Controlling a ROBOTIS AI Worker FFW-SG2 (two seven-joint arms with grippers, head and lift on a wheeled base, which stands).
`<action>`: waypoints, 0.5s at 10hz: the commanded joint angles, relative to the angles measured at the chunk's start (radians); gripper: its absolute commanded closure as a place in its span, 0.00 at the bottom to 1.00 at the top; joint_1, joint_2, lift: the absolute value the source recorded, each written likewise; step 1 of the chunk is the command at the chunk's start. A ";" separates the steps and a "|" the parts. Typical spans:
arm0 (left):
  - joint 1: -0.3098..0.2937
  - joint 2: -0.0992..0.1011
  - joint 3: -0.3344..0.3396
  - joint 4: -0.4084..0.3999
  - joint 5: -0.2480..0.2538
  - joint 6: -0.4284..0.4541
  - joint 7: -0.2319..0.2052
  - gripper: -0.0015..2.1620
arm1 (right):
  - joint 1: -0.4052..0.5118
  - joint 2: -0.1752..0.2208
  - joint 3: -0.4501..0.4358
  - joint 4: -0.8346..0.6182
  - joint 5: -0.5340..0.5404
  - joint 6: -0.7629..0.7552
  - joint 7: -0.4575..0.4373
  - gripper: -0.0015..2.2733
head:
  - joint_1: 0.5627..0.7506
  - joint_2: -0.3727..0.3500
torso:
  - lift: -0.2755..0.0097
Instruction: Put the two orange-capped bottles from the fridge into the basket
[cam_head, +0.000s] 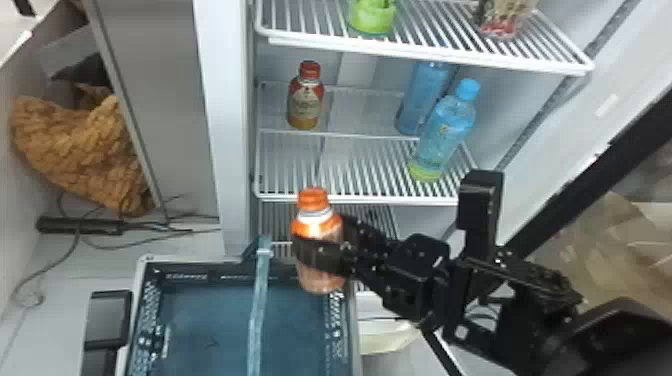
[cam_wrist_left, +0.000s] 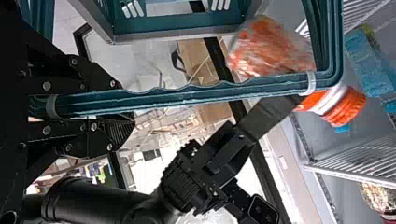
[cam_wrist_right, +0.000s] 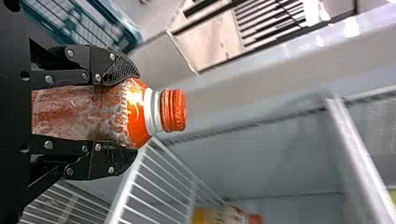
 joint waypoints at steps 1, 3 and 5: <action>0.002 0.000 0.000 0.000 0.000 0.001 0.000 0.56 | 0.002 -0.005 0.003 -0.077 -0.003 0.151 0.003 0.38 | 0.70 0.23 | 0.14; 0.002 0.000 0.000 0.000 -0.002 0.001 0.000 0.56 | -0.003 -0.010 0.009 -0.109 -0.003 0.306 0.010 0.38 | 0.70 0.23 | 0.14; 0.002 -0.001 0.000 0.000 -0.002 0.001 0.000 0.56 | -0.023 -0.013 0.027 -0.102 0.005 0.438 0.010 0.38 | 0.70 0.21 | 0.14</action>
